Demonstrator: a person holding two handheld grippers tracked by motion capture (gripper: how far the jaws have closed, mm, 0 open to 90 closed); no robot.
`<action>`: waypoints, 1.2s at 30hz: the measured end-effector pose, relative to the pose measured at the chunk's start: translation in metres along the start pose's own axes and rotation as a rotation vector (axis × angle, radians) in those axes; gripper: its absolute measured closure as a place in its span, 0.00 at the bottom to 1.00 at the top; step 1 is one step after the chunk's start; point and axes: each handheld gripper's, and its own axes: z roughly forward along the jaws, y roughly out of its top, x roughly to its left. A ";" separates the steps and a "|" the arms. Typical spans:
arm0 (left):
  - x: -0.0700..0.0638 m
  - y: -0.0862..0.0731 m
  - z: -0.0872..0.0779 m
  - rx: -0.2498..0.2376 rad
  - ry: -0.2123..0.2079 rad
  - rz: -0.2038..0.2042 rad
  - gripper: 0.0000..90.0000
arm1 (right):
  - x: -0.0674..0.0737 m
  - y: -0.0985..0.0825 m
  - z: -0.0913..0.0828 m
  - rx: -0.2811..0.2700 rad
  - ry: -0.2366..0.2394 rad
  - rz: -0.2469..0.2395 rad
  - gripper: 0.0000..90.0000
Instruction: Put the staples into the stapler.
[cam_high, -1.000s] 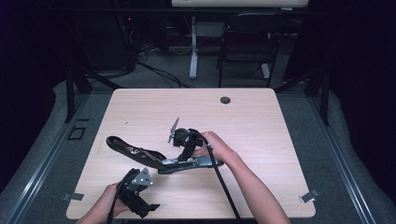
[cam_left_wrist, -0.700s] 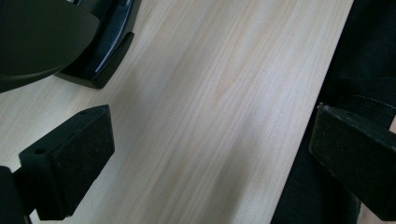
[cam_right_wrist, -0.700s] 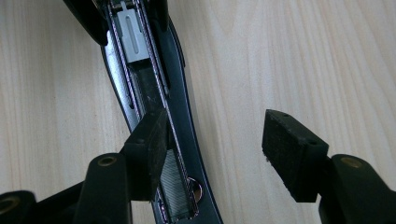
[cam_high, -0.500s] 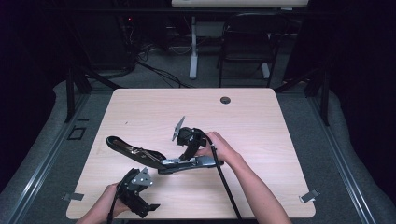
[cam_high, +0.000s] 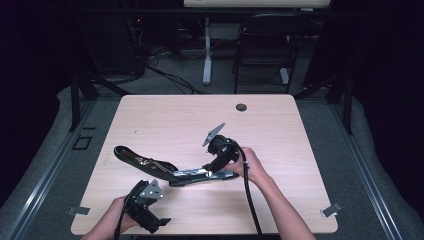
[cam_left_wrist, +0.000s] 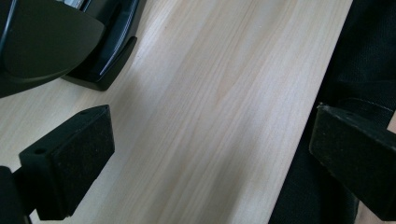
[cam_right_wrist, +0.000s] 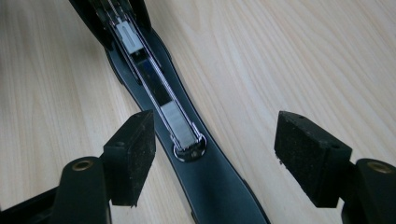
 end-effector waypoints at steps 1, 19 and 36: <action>0.000 0.001 0.000 -0.001 0.003 0.004 0.00 | 0.000 -0.001 -0.002 0.001 -0.007 0.010 0.32; 0.002 0.000 -0.006 -0.028 0.006 0.000 0.00 | 0.017 -0.027 -0.007 -0.033 -0.116 0.219 0.26; 0.004 0.000 -0.006 -0.029 0.007 -0.016 0.00 | 0.036 -0.079 -0.002 -0.095 -0.191 0.353 0.18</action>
